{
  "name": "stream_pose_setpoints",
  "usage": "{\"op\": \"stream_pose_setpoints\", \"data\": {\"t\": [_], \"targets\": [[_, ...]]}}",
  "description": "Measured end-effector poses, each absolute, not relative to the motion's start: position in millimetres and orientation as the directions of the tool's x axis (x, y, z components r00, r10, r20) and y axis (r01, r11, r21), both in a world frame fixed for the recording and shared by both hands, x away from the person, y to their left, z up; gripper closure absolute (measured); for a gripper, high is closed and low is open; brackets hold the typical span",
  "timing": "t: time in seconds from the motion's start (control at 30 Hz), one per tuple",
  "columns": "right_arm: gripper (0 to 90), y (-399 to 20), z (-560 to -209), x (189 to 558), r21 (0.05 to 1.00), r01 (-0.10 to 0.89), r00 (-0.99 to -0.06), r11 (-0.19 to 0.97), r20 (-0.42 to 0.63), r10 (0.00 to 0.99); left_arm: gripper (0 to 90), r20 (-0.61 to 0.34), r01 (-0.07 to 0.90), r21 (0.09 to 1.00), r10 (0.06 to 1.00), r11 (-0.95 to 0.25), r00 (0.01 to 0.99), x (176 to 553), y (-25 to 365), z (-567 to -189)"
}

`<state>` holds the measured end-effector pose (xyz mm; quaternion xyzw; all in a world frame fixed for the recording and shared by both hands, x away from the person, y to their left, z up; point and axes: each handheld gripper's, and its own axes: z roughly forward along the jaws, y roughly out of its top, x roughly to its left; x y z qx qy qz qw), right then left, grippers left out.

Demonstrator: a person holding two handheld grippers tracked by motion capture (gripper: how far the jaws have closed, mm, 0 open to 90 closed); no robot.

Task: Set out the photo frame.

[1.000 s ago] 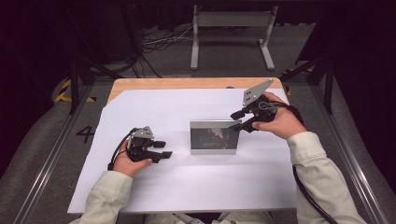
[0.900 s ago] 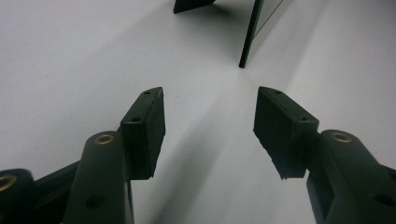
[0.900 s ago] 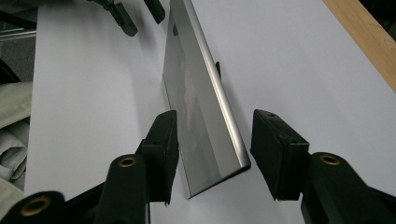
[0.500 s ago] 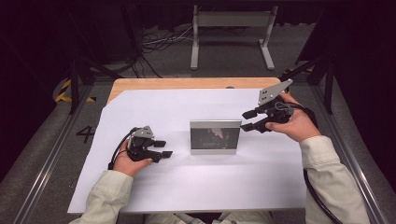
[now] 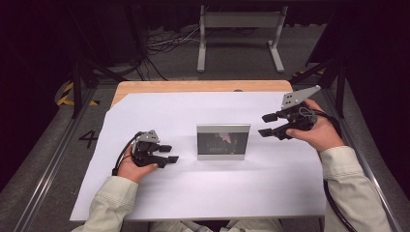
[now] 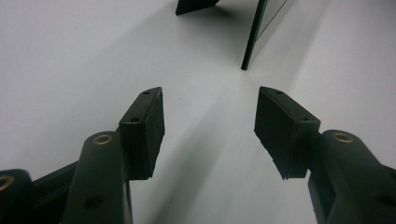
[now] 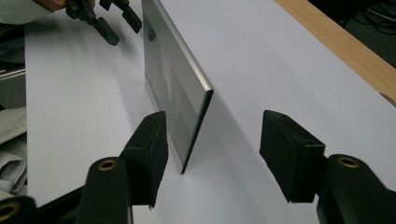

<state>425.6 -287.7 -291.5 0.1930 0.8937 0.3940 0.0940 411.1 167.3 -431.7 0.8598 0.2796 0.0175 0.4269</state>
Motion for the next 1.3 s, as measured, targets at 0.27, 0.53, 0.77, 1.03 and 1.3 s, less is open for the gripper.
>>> {"op": "stream_pose_setpoints", "data": {"t": [0.27,0.53,0.77,1.03,1.3], "targets": [[37.1,-300.9,-301.8,420.2,0.776,0.294,-0.881,0.558,-0.005,0.472,43.4,-0.212,0.47,0.743,0.499,-0.477,0.84,411.3,167.8,-432.4],[32.0,-313.2,-318.2,416.1,0.787,0.316,-0.859,0.53,0.0,0.512,43.4,-0.207,0.467,0.745,0.501,-0.476,0.84,411.4,168.3,-432.9],[30.4,-318.1,-337.6,411.0,0.796,0.332,-0.847,0.506,0.015,0.531,43.4,-0.203,0.467,0.743,0.504,-0.479,0.84,412.0,169.0,-433.9],[29.2,-319.0,-353.8,406.5,0.797,0.344,-0.832,0.497,0.014,0.554,43.6,-0.192,0.46,0.757,0.516,-0.464,0.835,411.5,170.7,-433.5],[29.0,-319.9,-375.3,403.6,0.815,0.362,-0.815,0.453,0.041,0.578,43.4,-0.185,0.455,0.769,0.524,-0.45,0.831,411.3,172.5,-433.0]]}}
